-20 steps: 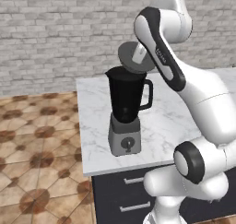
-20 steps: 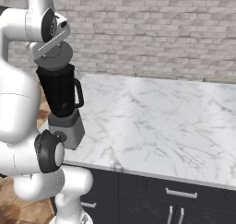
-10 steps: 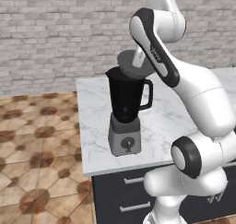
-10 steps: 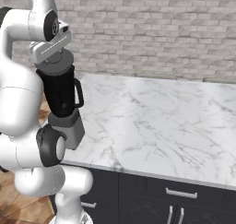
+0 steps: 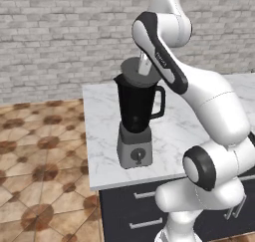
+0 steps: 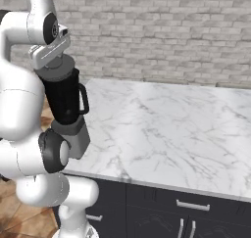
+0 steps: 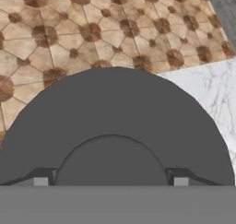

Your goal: Close the lid blender by securely placing the lid on top.

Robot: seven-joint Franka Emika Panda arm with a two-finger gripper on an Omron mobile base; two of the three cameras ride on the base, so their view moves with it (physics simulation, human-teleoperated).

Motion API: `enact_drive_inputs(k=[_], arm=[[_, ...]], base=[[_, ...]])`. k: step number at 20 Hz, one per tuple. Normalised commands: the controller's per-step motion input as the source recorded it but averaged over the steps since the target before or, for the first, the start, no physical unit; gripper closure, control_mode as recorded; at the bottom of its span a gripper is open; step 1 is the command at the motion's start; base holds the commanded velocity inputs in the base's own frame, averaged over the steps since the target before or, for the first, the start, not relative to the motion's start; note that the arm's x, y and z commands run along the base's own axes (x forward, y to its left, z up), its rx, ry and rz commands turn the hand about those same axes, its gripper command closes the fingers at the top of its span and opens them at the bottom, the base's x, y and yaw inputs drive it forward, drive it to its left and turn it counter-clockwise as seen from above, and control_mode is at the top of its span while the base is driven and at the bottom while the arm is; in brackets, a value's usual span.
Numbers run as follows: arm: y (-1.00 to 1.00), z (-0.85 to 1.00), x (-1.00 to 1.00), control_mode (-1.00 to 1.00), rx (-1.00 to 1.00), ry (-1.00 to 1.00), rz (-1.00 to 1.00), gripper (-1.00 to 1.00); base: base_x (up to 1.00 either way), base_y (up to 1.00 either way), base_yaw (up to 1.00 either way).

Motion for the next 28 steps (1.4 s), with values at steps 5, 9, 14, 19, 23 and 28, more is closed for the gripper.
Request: enact_drive_inputs(k=[5, 9, 14, 19, 23, 28], arm=[[0.10, -0.05, 0.20, -1.00, -0.04, 0.01, 0.11, 1.00], [0.06, -0.03, 0.35, -1.00, -0.04, 0.05, 0.11, 1.00], [0.01, -0.01, 0.30, -1.00, -0.02, 0.05, 0.10, 1.00], [0.00, -0.11, 0.18, -1.00, 0.00, 0.07, 0.09, 1.00], [0.00, -0.21, 0.03, -1.00, 0.00, 0.04, 0.06, 1.00], [0.00, -0.23, 0.00, -1.00, 0.00, 0.00, 0.04, 1.00]], base=[[0.00, 0.00, 0.00], [0.00, 0.00, 0.00], [0.00, 0.00, 0.00], [0.00, 0.00, 0.00], [0.00, 0.00, 0.00], [0.00, 0.00, 0.00]])
